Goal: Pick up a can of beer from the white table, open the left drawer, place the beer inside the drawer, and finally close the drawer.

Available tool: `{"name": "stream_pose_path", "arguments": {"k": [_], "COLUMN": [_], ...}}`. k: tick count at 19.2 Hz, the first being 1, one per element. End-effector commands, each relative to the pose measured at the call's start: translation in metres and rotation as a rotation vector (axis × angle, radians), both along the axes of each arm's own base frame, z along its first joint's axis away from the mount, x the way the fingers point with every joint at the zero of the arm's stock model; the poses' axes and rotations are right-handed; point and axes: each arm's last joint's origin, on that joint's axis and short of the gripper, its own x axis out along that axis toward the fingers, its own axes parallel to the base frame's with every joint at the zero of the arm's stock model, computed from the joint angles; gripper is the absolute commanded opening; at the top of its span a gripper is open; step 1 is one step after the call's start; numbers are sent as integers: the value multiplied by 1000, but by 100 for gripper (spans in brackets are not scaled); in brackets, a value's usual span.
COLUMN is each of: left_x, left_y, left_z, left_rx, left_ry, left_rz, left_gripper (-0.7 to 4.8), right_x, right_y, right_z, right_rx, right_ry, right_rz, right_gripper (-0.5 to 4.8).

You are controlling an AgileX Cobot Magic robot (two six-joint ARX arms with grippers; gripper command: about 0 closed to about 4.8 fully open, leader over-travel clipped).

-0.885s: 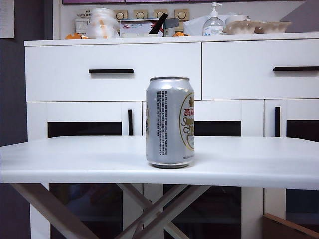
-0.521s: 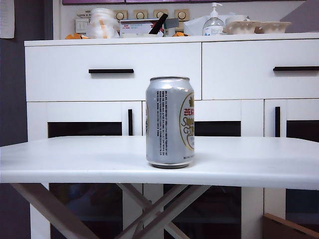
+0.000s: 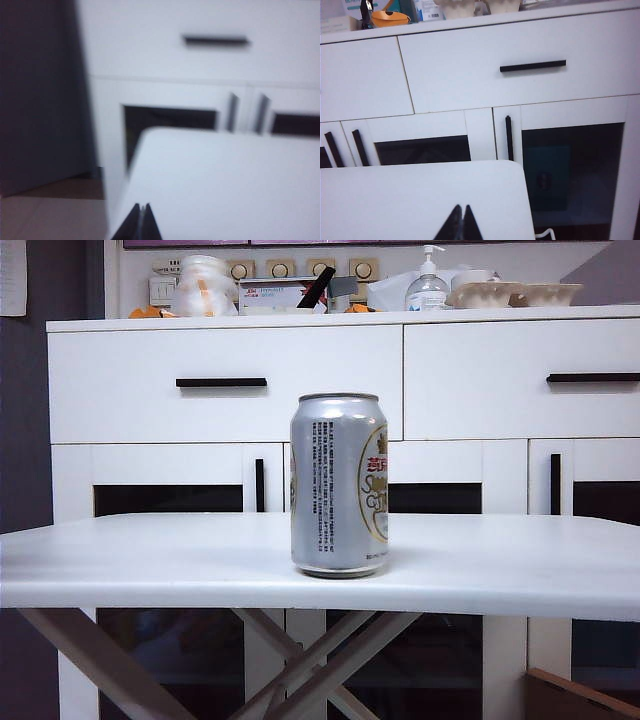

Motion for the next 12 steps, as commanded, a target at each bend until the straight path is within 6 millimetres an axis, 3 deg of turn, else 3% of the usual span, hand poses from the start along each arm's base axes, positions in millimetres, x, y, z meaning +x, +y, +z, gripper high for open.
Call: {"name": "stream_pose_path", "arguments": {"k": [1,5,8,12], "left_x": [6,30,50,68], "left_y": [1,-4,-10,-22], "left_z": [40,88,118,150], "left_rx": [-9,-3,-2,-47], "left_ry": [13,51,66,60], "left_rz": [31,-79,-205,-297], "left_gripper": [-5,-5,-6,-6], "right_x": [-3,13,28,44], "right_y": [0,6,13,18], "right_z": [40,70,75,76], "right_rx": [5,-15,-33,13], "right_ry": [-23,13,42,49], "right_rz": [15,162,352,468], "right_gripper": [-6,-5,-6,-6]}}
